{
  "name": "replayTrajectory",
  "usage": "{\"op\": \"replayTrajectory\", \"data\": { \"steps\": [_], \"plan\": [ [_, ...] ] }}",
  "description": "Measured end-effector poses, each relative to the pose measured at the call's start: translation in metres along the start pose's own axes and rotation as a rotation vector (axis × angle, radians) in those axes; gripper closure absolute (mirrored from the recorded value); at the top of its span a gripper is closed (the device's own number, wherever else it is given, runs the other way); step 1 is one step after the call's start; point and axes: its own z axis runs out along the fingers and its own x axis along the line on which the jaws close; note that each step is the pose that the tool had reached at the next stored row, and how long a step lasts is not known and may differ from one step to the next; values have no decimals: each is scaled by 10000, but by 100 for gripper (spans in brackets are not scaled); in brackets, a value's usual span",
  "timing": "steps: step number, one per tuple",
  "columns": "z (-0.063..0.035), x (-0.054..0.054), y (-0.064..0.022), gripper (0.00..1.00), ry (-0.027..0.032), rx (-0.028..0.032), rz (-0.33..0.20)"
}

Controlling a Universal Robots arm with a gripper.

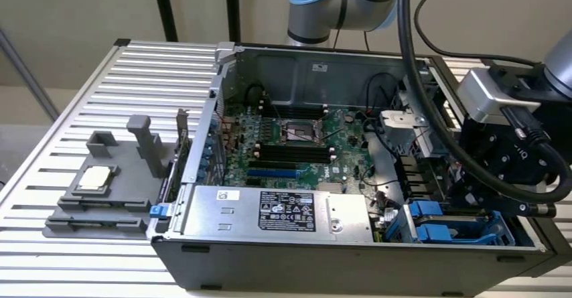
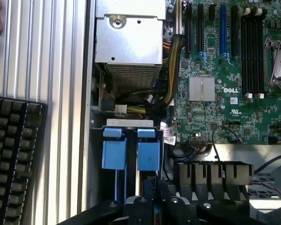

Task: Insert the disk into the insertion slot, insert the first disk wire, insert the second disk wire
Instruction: 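Insert the second disk wire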

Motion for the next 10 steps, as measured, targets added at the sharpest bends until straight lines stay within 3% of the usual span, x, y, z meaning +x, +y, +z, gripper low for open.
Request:
{"op": "replayTrajectory", "data": {
  "steps": [10],
  "plan": [
    [33,5,-2,84,1,31,-1]
  ]
}}
